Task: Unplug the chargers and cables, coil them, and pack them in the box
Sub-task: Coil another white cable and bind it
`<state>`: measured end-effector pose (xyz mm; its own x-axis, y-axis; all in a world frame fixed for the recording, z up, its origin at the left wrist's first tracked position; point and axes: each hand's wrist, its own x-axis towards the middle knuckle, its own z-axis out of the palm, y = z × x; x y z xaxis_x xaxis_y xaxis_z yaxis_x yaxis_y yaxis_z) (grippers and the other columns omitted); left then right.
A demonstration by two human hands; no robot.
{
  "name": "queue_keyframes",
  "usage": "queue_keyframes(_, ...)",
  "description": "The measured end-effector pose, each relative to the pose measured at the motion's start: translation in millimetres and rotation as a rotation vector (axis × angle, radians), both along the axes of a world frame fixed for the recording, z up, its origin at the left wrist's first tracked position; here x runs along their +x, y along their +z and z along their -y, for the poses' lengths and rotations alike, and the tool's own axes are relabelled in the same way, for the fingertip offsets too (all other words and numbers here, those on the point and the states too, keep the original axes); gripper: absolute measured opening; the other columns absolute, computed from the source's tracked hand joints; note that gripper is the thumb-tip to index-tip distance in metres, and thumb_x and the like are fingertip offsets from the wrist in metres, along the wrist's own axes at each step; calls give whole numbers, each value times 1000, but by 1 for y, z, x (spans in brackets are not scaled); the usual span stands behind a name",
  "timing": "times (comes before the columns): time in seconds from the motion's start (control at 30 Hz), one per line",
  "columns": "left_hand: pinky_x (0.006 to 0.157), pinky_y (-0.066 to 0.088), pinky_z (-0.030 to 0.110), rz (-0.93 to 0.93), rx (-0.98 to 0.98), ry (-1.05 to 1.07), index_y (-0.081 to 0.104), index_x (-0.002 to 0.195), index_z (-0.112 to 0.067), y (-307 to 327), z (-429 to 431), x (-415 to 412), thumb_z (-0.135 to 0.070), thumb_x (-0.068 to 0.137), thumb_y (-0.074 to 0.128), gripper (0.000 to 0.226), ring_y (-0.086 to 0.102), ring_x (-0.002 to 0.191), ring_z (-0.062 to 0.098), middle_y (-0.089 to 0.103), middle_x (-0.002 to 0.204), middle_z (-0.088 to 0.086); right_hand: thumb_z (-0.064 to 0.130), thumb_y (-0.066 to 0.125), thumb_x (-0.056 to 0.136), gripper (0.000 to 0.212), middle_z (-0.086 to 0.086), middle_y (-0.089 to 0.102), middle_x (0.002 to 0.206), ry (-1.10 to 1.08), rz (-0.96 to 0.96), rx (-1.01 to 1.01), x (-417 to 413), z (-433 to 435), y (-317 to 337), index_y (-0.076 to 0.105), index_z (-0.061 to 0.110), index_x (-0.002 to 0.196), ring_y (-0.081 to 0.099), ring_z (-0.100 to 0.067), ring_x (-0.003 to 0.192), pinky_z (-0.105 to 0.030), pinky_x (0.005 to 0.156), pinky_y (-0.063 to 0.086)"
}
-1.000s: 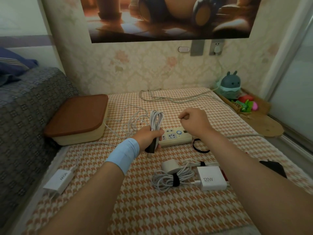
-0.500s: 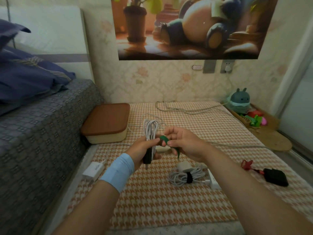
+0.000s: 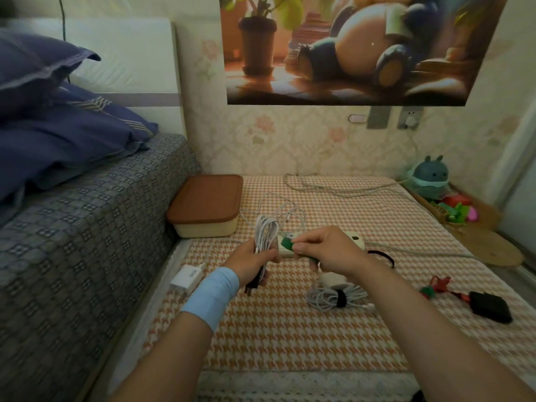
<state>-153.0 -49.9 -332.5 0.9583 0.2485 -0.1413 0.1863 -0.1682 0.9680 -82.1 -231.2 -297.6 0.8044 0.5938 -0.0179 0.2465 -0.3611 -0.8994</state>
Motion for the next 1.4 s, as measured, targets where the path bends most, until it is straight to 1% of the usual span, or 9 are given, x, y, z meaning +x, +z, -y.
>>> queue_keyframes(0.17, 51, 52, 29, -19, 55, -50, 58, 112, -19, 0, 8, 7, -29, 98, 55, 17, 64, 60, 22, 61, 84, 8, 10, 73, 91, 12, 6, 76, 78, 69, 23, 193, -9, -15, 0, 81, 18, 95, 53, -16, 50, -18, 51, 43)
queue_keyframes(0.33, 58, 53, 38, -76, 75, -67, 63, 102, -9, 1, 20, 17, -19, 97, 47, 20, 54, 57, 22, 59, 85, 10, 7, 80, 84, 8, -2, 75, 71, 38, 52, 206, -10, -23, -11, 82, 14, 84, 54, -15, 45, -20, 49, 46)
queue_keyframes(0.5, 47, 43, 27, -24, 224, -123, 55, 77, -10, 3, 21, 14, -17, 97, 45, 23, 47, 52, 21, 52, 74, 13, 3, 77, 85, 7, -4, 72, 62, 18, 57, 336, -16, -28, -5, 81, 8, 87, 51, -14, 43, -18, 47, 44)
queue_keyframes(0.67, 39, 32, 19, -22, 324, -160, 50, 75, -15, 1, 26, 15, -15, 99, 44, 24, 38, 44, 15, 45, 61, 5, 10, 83, 82, 14, 11, 75, 71, -53, 187, 244, -18, -34, -6, 81, 23, 77, 71, -6, 68, -22, 67, 54)
queue_keyframes(0.83, 43, 33, 23, 48, 244, -142, 52, 78, -9, 4, 20, 14, -15, 97, 48, 21, 36, 45, 18, 42, 58, 8, 28, 88, 77, 25, 5, 69, 54, -251, 239, 79, -15, -31, -4, 76, 20, 57, 62, -2, 49, -20, 54, 49)
queue_keyframes(1.03, 47, 36, 28, 84, 217, -285, 64, 84, -20, 7, 6, 7, -27, 95, 58, 14, 42, 49, 19, 47, 59, 6, 55, 86, 71, 52, -10, 65, 57, -291, -58, -36, -14, -26, -6, 72, 6, 62, 45, -17, 43, -30, 50, 40)
queue_keyframes(1.13, 42, 32, 23, 0, -54, -297, 61, 93, 0, 11, 3, 7, -25, 82, 61, 28, 42, 46, 18, 46, 60, 7, 55, 84, 73, 56, -7, 58, 56, -268, -105, -1, -13, -25, -7, 73, -1, 70, 41, -16, 43, -29, 48, 36)
queue_keyframes(1.23, 40, 28, 19, -59, -393, -205, 59, 92, -4, 12, 5, 10, -45, 90, 50, 42, 42, 47, 19, 53, 65, 7, 51, 84, 75, 50, -5, 56, 55, -251, -104, 48, -10, -25, -6, 68, 4, 69, 41, -14, 42, -27, 44, 33)
queue_keyframes(1.4, 42, 30, 23, 23, -239, -22, 60, 80, -4, 8, 10, 16, -57, 101, 28, 65, 41, 44, 21, 51, 61, 12, 32, 79, 86, 36, -4, 57, 56, -110, -97, 155, -5, -20, -8, 65, 7, 65, 44, -14, 46, -28, 49, 40)
